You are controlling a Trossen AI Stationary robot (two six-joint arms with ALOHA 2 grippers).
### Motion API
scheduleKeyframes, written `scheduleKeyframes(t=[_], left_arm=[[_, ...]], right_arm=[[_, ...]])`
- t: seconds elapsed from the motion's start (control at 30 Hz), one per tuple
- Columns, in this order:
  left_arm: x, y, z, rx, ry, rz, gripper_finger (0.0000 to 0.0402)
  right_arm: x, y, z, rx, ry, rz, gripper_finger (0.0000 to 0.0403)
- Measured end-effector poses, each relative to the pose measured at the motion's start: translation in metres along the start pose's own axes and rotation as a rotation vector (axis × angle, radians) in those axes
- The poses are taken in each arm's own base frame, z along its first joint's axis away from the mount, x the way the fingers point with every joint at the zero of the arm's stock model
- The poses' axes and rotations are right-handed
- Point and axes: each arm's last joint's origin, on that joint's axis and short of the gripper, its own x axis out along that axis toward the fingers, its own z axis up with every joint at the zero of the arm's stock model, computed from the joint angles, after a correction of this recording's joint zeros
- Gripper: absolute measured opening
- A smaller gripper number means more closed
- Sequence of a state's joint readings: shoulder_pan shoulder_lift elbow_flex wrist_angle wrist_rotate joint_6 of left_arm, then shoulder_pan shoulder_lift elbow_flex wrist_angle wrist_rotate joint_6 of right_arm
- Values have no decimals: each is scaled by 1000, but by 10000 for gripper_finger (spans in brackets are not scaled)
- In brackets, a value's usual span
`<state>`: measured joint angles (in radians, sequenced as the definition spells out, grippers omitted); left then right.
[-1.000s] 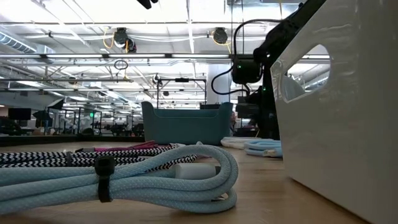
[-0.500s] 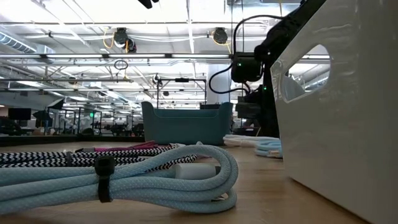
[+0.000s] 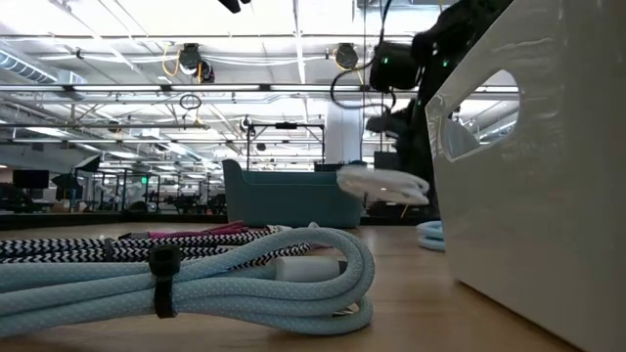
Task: Pick & Place USB Port
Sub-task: Put the white HDMI cable into the blue bin
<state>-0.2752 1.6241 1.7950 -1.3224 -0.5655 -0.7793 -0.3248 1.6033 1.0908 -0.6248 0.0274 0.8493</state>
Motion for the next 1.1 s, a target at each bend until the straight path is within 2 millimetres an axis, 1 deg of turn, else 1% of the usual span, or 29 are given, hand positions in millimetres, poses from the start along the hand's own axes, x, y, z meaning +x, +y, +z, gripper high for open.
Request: scheduleKeyframes(t=[0.13, 0.27, 0.33, 0.47, 0.57, 0.63, 0.67, 0.73, 0.8, 0.87, 0.97, 1.03, 1.1], left_arm=[[0, 0, 1, 9, -10, 7, 129], [3, 3, 4, -6, -15, 13, 129], [5, 5, 6, -16, -14, 20, 129], [6, 12, 11, -42, -14, 25, 129], [8, 16, 14, -53, -8, 25, 129], [7, 19, 15, -53, -5, 18, 129], [6, 20, 15, -54, -7, 16, 129], [5, 21, 16, -56, -11, 15, 129], [6, 21, 15, -51, -6, 16, 129], [5, 20, 14, -43, 4, 18, 129], [3, 20, 10, -43, 21, 28, 129], [2, 19, 7, -42, 30, 30, 129], [0, 19, 4, -41, 41, 42, 129]], right_arm=[[-25, 0, -2, 20, -54, 48, 22], [-53, 2, 2, 56, -163, 162, 22], [-69, 7, 8, 68, -215, 225, 22], [-109, 26, 32, 42, -344, 306, 22], [-134, 41, 62, 0, -450, 322, 22], [-141, 49, 86, -26, -486, 309, 22], [-141, 51, 98, -35, -490, 288, 22], [-132, 54, 123, -47, -489, 245, 22], [-116, 54, 145, -58, -445, 202, 22], [-96, 54, 161, -60, -390, 157, 22], [-64, 52, 172, -74, -296, 88, 22], [-45, 51, 174, -84, -256, 55, 22], [-31, 51, 175, -89, -229, 29, 22]])
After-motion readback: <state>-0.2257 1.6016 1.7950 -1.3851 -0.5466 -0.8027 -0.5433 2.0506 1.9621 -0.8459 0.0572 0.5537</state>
